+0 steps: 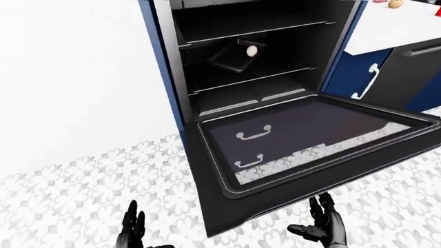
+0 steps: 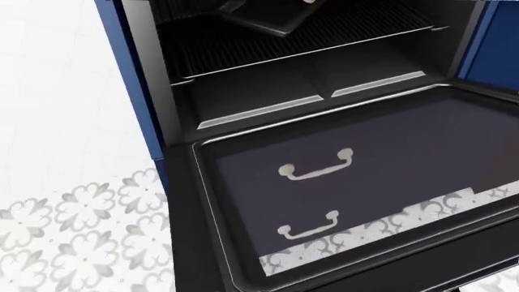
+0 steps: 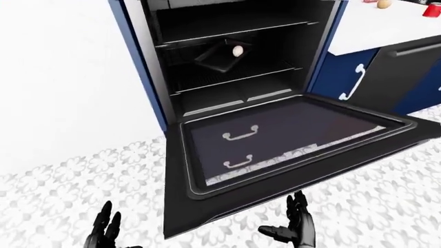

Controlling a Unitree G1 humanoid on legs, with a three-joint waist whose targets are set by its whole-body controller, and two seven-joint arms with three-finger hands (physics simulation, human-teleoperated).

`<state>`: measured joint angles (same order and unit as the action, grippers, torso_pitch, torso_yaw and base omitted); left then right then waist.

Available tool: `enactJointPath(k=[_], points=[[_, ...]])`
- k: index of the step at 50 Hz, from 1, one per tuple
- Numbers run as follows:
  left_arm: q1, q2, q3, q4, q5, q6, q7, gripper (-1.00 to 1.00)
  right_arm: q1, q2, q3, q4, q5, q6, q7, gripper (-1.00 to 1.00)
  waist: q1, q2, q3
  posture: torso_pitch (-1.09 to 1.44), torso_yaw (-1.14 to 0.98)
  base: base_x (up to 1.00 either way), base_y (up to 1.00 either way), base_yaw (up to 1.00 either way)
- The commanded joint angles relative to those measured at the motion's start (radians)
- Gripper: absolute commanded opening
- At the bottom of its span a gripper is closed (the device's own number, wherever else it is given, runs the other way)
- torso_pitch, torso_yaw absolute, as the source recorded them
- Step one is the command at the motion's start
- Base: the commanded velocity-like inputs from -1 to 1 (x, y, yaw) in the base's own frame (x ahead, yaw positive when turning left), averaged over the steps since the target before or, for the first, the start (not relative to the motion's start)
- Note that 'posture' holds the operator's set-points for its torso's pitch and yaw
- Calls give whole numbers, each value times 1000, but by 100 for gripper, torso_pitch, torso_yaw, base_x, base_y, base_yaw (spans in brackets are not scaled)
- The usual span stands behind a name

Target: Close the oven door.

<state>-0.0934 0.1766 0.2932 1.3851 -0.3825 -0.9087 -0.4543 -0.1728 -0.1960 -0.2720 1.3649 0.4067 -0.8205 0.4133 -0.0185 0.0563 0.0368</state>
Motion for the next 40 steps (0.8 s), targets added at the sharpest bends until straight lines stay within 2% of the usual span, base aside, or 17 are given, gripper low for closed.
enactJointPath(k=[1,2,3,4,14,17,18,19,20,23,27,29,30,31,32,33,40], points=[[-7,15,6,-15,-8,-22,-1,100,-13,0,3,-20,-1,-23,6,100,4,28,-22,0,0,0,37,0],[-6,15,6,-15,-8,-22,-1,100,-13,0,4,-20,-2,-24,5,100,0,43,-38,0,0,0,36,0],[-6,14,5,-15,-7,-23,1,100,-13,0,4,-20,-1,-24,6,100,15,16,-21,0,0,0,36,0],[-6,14,5,-15,-7,-23,1,100,-13,0,4,-19,-1,-23,6,100,11,14,-10,0,0,0,37,0],[-7,15,4,-15,-7,-22,1,100,-17,-4,2,-15,-2,-20,7,100,10,-87,-5,0,0,0,36,0],[-8,16,5,-15,-7,-21,0,100,-17,-4,2,-14,-3,-21,7,100,9,-139,-10,0,0,0,37,0],[-8,16,5,-15,-8,-21,0,100,-17,-4,2,-14,-3,-21,7,100,7,-148,-10,0,0,0,36,0],[-8,15,5,-15,-7,-22,1,100,-18,-4,1,-14,-4,-21,7,100,-4,-104,-9,0,0,0,36,0],[-7,15,4,-15,-7,-23,0,100,-17,-4,1,-14,-4,-21,7,100,3,-120,-13,0,0,0,36,0],[-6,16,6,-15,-8,-22,-2,100,-17,-4,0,-13,-5,-21,7,100,1,-115,-21,0,0,0,36,0],[-6,15,5,-15,-8,-23,-2,100,-17,-4,-1,-13,-5,-21,8,100,3,-66,-6,0,0,0,37,0],[-7,15,5,-15,-8,-23,0,100,-16,-3,-1,-14,-6,-22,8,100,3,-22,-9,0,0,0,36,0],[-7,15,5,-15,-8,-22,0,100,-17,-3,-1,-14,-6,-21,8,100,4,14,-17,0,0,0,36,0],[-7,14,4,-15,-7,-22,1,100,-16,-2,0,-14,-7,-22,7,100,12,63,-31,0,0,0,37,0],[-7,14,4,-15,-7,-21,0,100,-16,-2,0,-14,-7,-22,7,100,15,4,-22,0,0,0,36,0],[-5,14,5,-14,-8,-18,-2,100,-14,-2,0,-13,-8,-23,6,100,17,12,-16,0,0,0,37,0],[11,10,-11,-8,34,29,35,100,-1,-1,7,-11,-27,-14,-16,100,15,-54,-4,0,0,0,36,0]])
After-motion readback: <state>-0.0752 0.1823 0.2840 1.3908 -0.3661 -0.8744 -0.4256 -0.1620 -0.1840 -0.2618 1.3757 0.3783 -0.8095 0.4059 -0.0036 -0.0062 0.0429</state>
